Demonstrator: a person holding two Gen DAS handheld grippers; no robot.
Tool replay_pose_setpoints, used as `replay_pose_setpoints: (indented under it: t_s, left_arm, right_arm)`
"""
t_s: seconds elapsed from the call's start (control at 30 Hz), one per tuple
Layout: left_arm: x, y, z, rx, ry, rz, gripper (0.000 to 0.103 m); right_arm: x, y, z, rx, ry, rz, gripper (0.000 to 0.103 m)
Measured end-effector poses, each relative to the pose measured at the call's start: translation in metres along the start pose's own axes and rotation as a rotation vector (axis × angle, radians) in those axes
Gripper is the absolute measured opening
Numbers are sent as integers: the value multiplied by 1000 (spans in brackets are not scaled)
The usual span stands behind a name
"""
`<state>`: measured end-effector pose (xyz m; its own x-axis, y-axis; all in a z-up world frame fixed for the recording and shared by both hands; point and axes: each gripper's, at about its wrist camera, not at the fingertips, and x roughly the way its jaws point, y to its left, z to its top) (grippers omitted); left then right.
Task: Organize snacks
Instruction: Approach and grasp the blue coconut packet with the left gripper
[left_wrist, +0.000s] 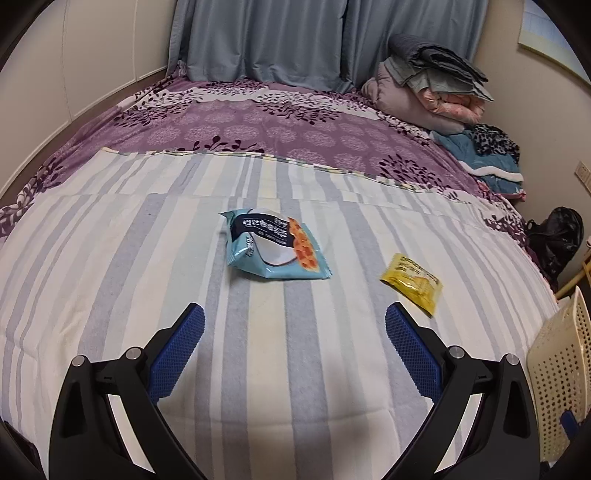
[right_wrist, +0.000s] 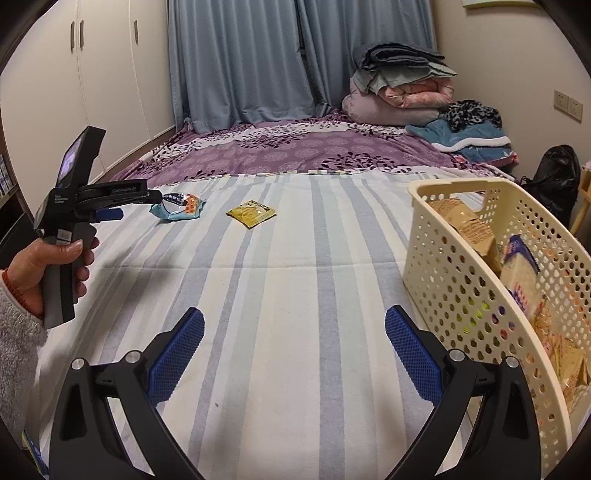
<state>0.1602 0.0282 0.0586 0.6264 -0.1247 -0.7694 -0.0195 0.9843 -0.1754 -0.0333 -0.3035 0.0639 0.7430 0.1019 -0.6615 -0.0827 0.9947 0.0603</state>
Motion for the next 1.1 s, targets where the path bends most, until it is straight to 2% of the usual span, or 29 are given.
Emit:
replay_pose_setpoints:
  t_s: [0.73, 0.97, 1.1]
  left_arm:
    - [81, 0, 46, 45, 39, 134, 100]
    - [98, 9, 55, 19, 72, 126, 100]
    - [101, 18, 51, -42, 99, 75, 100]
  right_arm:
    - [67, 25, 31, -26, 44, 76, 98]
    - [74, 20, 33, -7, 48, 79, 98]
    - [76, 20, 32, 4, 55, 80, 98]
